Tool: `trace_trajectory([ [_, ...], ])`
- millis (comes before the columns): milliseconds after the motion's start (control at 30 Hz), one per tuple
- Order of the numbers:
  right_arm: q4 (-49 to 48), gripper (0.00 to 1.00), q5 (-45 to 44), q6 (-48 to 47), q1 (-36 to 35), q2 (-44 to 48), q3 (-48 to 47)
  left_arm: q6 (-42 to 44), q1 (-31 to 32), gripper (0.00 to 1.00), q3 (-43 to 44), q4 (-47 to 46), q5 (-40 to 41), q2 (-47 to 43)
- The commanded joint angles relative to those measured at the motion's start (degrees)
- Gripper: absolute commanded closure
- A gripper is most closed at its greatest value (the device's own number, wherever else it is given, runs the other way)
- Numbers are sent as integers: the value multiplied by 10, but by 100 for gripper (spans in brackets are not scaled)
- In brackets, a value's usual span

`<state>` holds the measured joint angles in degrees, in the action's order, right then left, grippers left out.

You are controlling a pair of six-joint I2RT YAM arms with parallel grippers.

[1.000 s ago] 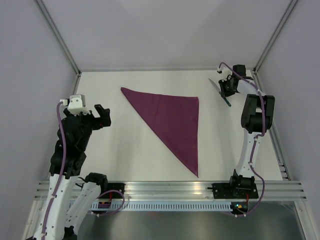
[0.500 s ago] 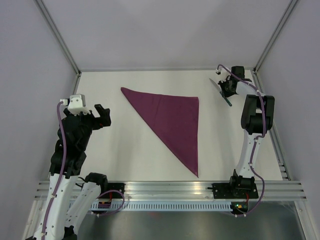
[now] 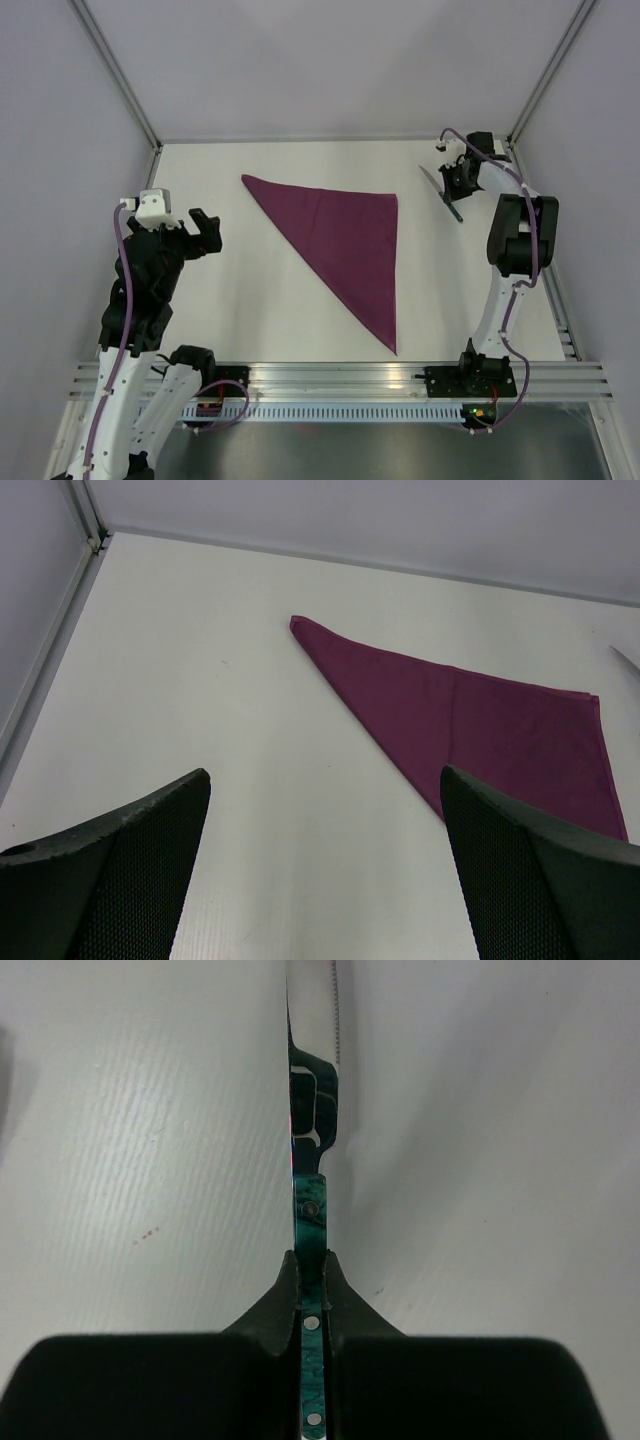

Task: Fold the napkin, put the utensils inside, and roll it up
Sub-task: Grab a utensil with the right arm, then place the utensil onto the napkin

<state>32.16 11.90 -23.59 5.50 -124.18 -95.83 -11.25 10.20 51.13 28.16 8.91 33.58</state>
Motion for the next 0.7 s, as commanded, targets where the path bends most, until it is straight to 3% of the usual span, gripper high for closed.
trace_trajectory([
  [0,27,100,24,49,-5,76,4,23,-2,0,3,-10,5,-3],
  [333,8,100,48,126,-51,216,98,22,-3,0,3,-11,3,-2],
  [667,-62,100,-27,252,-232,278,168,22,-3,0,2,-10,4,0],
])
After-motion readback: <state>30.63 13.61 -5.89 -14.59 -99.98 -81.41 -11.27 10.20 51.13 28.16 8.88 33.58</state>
